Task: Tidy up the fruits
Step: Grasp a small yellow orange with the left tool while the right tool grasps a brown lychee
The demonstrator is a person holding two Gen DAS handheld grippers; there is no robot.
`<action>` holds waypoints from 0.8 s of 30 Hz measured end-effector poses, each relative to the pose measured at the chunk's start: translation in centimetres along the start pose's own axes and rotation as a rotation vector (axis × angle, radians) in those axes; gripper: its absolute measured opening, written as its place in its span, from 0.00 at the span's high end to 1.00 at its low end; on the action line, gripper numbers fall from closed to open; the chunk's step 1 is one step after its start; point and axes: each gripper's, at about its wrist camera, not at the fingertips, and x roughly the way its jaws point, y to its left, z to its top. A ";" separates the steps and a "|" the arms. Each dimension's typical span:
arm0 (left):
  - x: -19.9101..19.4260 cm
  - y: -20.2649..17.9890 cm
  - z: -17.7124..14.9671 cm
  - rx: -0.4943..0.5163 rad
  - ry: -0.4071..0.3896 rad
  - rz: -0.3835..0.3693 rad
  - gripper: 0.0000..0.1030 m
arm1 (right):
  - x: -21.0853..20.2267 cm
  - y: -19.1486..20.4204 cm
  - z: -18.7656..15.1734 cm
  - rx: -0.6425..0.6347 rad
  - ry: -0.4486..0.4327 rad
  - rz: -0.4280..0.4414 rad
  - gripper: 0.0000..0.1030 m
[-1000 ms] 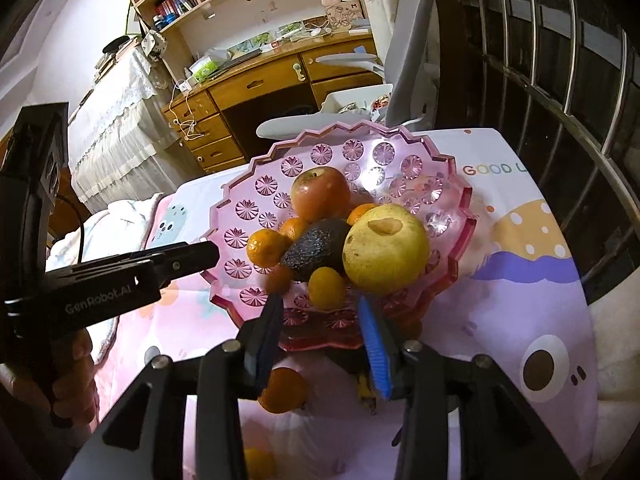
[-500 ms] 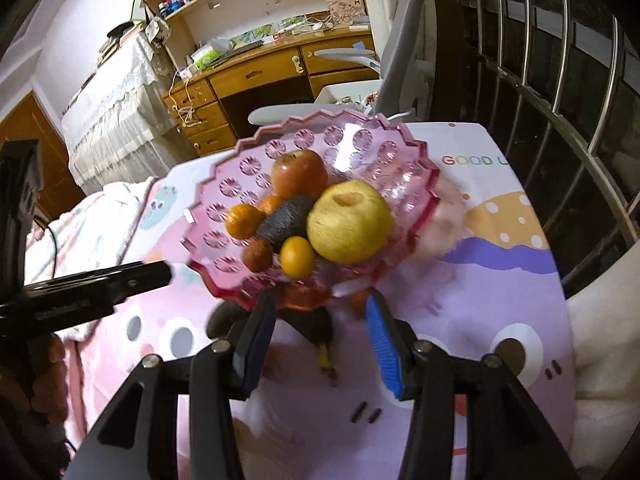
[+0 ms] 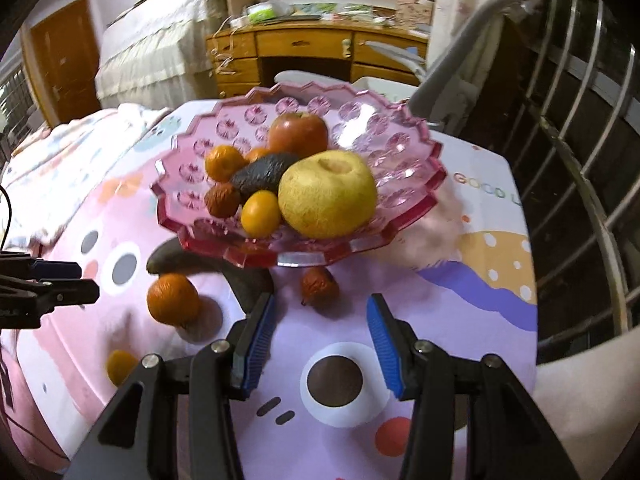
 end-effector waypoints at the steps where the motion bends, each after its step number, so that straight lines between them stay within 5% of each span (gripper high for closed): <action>1: 0.1 -0.1 -0.1 -0.003 0.005 -0.002 0.45 | 0.2 0.1 -0.1 -0.008 0.000 0.001 0.53; 17: 3.7 -2.4 -3.7 -0.055 0.166 -0.042 0.46 | 4.5 -0.2 -0.5 0.015 -0.004 0.029 0.54; 24: 4.4 -2.4 -4.1 -0.052 0.188 -0.031 0.58 | 5.5 -1.0 -0.6 0.051 0.008 0.059 0.54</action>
